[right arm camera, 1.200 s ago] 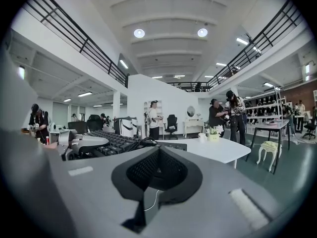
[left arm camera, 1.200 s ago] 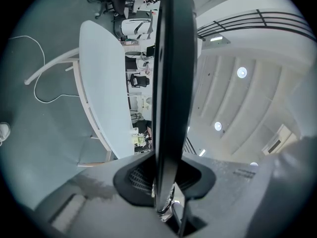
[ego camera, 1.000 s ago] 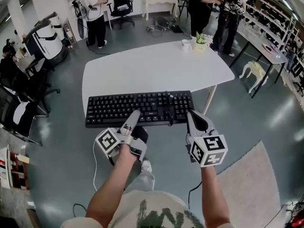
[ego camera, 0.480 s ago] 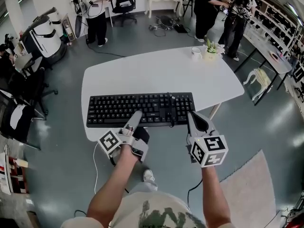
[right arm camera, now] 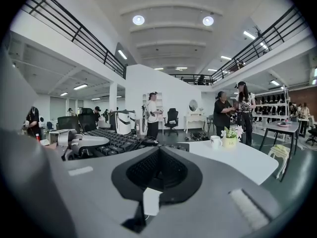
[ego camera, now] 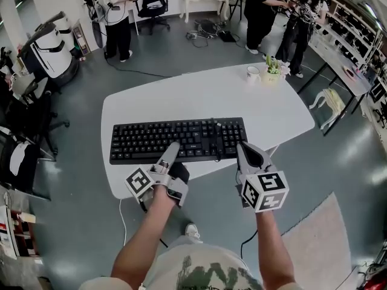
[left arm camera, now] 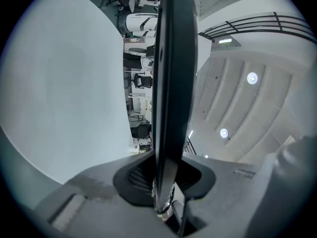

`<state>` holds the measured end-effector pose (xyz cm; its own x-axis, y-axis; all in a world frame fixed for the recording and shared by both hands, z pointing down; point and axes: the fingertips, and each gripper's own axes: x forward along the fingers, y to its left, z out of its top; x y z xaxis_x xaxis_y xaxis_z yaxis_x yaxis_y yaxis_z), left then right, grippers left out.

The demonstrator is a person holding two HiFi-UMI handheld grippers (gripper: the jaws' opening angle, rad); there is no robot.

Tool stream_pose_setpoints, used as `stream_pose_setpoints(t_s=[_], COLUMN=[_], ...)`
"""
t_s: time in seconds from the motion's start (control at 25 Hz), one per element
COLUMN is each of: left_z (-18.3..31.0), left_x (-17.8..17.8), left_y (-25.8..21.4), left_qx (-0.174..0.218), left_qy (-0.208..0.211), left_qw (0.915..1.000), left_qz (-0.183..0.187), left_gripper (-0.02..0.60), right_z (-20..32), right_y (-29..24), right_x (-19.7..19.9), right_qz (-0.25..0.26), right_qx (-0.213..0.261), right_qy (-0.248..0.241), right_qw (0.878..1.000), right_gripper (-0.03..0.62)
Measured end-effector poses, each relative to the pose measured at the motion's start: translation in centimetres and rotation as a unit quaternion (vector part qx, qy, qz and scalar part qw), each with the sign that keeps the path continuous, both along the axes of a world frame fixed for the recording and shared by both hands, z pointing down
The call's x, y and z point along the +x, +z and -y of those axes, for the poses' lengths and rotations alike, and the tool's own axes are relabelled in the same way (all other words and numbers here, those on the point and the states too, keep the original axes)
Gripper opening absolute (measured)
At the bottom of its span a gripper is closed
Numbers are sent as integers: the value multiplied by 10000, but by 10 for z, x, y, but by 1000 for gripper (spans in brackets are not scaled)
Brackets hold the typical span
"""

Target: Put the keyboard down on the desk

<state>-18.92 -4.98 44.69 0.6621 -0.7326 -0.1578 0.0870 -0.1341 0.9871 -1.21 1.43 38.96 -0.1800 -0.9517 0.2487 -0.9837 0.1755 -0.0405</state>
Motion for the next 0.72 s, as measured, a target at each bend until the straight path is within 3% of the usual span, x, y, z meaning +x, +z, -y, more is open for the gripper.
stream_pose_setpoints(t_s=[0.4, 0.72], left_z=[40, 68], left_x=[2, 23], left_y=[8, 12], left_qx=[-51, -33], left_qy=[-11, -144], left_qw=[10000, 9999], left_qz=[-60, 11], left_gripper=[87, 87], right_z=[37, 71], right_y=[3, 9], right_x=[-1, 22], right_qz=[-67, -19], right_qx=[32, 76], right_qy=[14, -138], right_qw=[10000, 9999], right_gripper=[-1, -2])
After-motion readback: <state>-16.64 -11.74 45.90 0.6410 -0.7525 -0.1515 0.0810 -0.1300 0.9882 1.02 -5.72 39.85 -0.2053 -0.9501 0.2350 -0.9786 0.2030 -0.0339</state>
